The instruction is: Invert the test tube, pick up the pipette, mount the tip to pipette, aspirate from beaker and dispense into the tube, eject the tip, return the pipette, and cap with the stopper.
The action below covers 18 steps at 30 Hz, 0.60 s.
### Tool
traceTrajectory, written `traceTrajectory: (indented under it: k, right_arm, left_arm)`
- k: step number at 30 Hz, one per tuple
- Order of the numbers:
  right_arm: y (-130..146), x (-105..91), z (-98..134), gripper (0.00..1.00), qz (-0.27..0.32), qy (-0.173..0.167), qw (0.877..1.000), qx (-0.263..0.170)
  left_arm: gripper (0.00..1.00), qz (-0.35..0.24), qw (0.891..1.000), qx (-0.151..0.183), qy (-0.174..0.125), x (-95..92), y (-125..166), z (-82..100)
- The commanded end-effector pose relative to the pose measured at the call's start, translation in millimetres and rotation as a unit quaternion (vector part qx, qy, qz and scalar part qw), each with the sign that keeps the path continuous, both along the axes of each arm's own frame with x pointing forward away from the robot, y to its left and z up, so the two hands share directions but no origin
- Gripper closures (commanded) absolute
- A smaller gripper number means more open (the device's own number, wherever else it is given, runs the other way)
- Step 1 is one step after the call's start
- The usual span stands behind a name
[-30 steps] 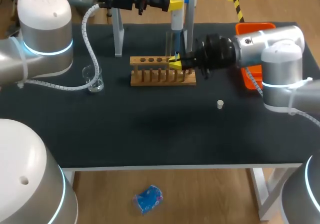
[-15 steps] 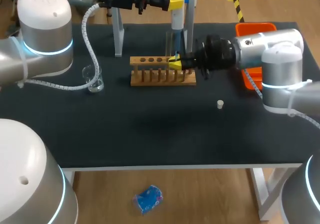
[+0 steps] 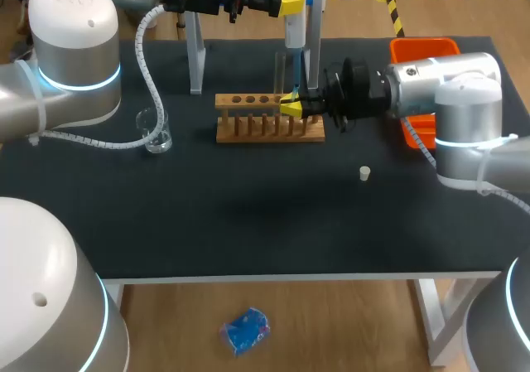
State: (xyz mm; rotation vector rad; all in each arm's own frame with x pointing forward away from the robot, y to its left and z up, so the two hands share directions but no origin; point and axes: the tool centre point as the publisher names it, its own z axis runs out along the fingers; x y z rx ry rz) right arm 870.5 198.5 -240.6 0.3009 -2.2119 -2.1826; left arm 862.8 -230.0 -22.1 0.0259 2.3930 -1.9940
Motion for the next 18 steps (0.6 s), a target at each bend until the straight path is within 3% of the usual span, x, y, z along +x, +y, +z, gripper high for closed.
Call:
traceTrajectory:
  k: [1, 12, 18]
  right_arm:
    - [-1.3, 0.6, 4.3, 1.00, 0.004, 0.007, 1.000, -0.006]
    - [-5.7, 0.8, 1.4, 1.00, 0.006, 0.043, 0.998, -0.043]
    - [-5.6, 1.9, 1.6, 1.00, 0.006, 0.050, 0.998, -0.039]
  left_arm:
    - [1.00, -0.001, 1.000, 0.001, 0.000, 0.4, 0.8, -2.1]
    - [1.00, -0.001, 1.000, 0.001, 0.000, 0.4, 0.8, -2.1]
    - [1.00, -0.001, 1.000, 0.001, 0.000, 0.4, 0.8, -2.1]
